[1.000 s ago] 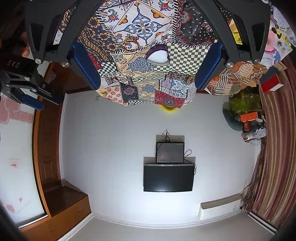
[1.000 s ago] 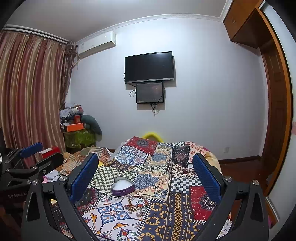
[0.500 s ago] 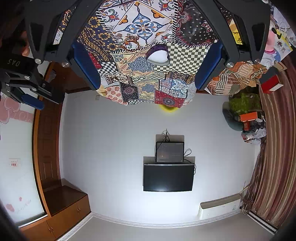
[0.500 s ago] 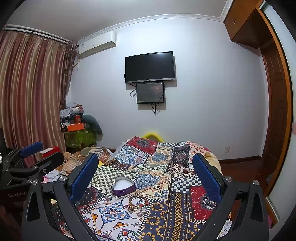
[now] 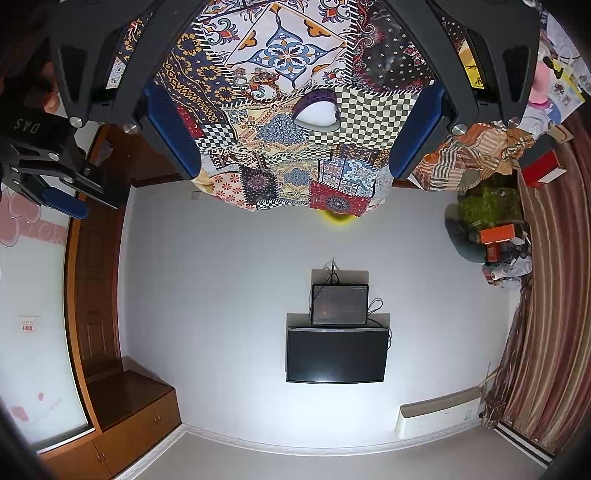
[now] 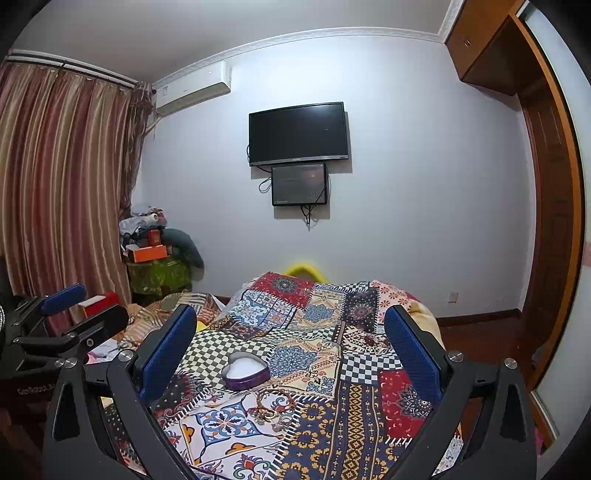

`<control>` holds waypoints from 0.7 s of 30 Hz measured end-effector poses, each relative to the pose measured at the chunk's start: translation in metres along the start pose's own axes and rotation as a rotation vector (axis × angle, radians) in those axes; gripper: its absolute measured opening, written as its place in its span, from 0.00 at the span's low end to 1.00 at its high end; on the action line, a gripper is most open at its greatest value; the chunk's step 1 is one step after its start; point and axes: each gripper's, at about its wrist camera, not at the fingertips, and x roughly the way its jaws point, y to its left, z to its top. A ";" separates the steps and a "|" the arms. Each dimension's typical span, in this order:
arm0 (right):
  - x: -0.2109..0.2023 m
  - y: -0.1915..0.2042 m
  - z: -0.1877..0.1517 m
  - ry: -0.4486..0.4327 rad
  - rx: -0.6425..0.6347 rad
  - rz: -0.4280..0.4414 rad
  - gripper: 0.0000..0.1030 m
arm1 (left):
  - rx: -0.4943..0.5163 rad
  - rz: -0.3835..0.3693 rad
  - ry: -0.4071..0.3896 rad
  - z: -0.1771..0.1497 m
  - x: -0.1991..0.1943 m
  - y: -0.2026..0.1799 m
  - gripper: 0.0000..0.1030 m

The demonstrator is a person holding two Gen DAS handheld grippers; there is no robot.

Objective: Organize jewelry

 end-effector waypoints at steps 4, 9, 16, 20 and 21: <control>0.000 -0.001 -0.001 0.003 0.004 -0.003 0.98 | -0.001 0.000 0.002 0.000 0.000 0.000 0.99; 0.002 -0.003 -0.002 0.011 0.013 -0.007 0.98 | 0.000 0.002 0.008 -0.001 0.003 0.000 0.99; 0.009 -0.006 -0.007 0.026 0.012 -0.011 0.98 | -0.008 0.004 0.023 -0.004 0.011 0.002 0.99; 0.016 -0.007 -0.012 0.049 0.010 -0.020 0.98 | -0.011 0.008 0.044 -0.009 0.021 0.004 0.99; 0.019 -0.008 -0.015 0.059 0.010 -0.023 0.98 | -0.012 0.009 0.052 -0.010 0.025 0.004 0.99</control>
